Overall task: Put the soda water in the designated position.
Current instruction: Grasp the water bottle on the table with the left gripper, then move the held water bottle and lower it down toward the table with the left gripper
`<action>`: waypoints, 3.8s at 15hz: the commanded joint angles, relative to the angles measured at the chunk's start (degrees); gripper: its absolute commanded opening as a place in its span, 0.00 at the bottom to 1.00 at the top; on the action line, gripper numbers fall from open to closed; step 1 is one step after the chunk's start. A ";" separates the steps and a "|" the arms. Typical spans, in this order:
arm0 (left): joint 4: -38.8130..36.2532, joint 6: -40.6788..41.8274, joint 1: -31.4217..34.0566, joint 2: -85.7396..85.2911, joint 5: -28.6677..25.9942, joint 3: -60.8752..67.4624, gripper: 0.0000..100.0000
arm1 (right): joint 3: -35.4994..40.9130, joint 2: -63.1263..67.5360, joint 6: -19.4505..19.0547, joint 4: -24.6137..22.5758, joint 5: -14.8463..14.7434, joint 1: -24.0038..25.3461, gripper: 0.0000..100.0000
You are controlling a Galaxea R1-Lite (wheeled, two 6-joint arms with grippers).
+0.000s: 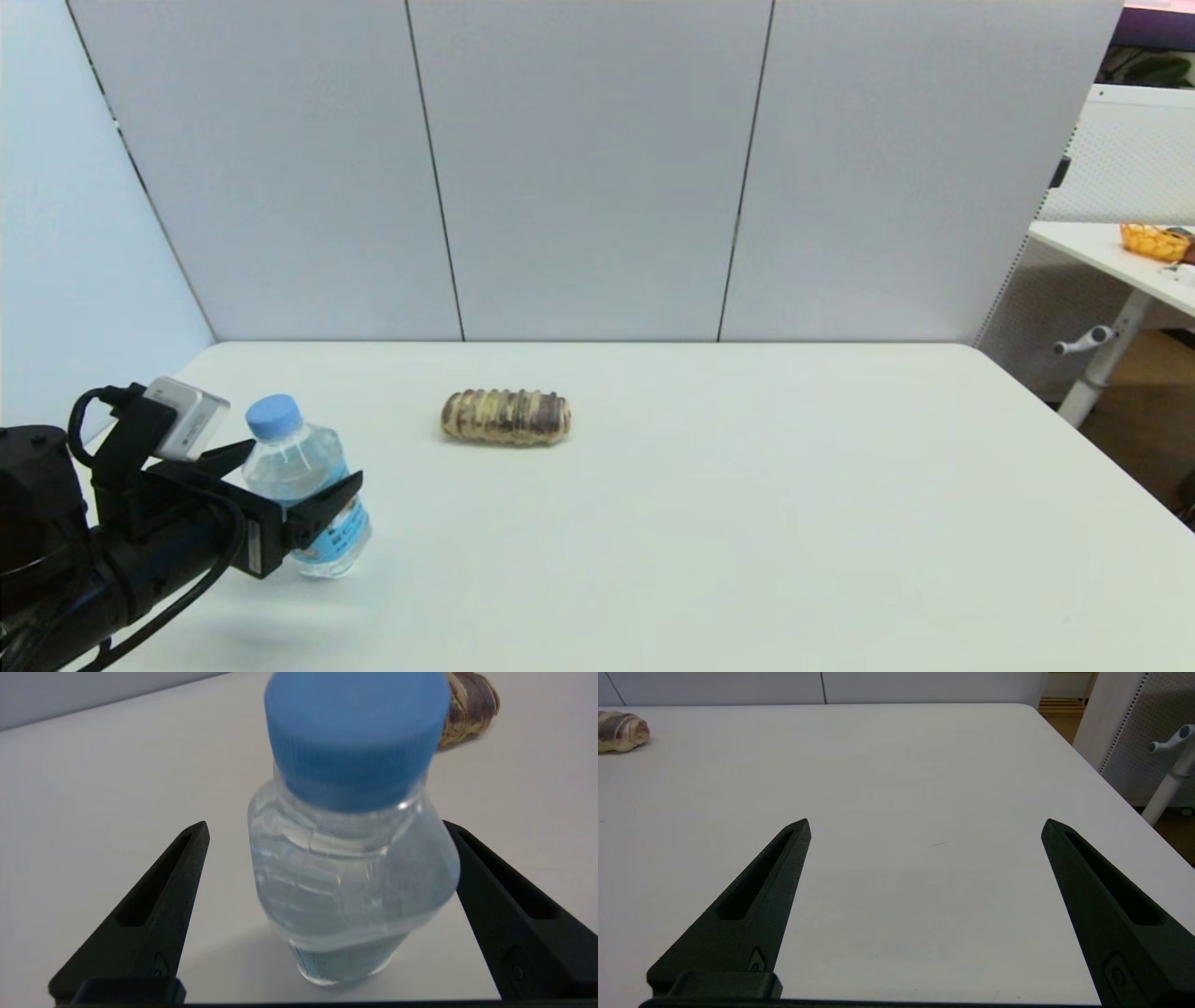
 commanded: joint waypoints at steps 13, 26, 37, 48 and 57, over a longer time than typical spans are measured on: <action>-1.81 -0.27 -0.02 1.97 1.68 -1.34 1.00 | 0.00 -0.02 -0.01 -0.04 0.01 -0.06 1.00; -1.81 -0.45 -0.02 1.62 2.03 -0.99 0.00 | 0.00 -0.02 -0.01 -0.04 0.01 0.02 1.00; -0.58 0.26 -1.25 3.64 1.85 -14.00 0.00 | 0.00 -0.02 -0.01 -0.04 0.01 0.02 1.00; -1.02 0.08 -9.34 24.38 1.59 -41.24 0.00 | 0.00 -0.02 -0.01 -0.04 0.01 -0.06 1.00; -3.12 -0.45 -12.41 39.23 1.59 -54.60 0.00 | 0.00 -0.02 -0.01 -0.04 0.01 -0.06 1.00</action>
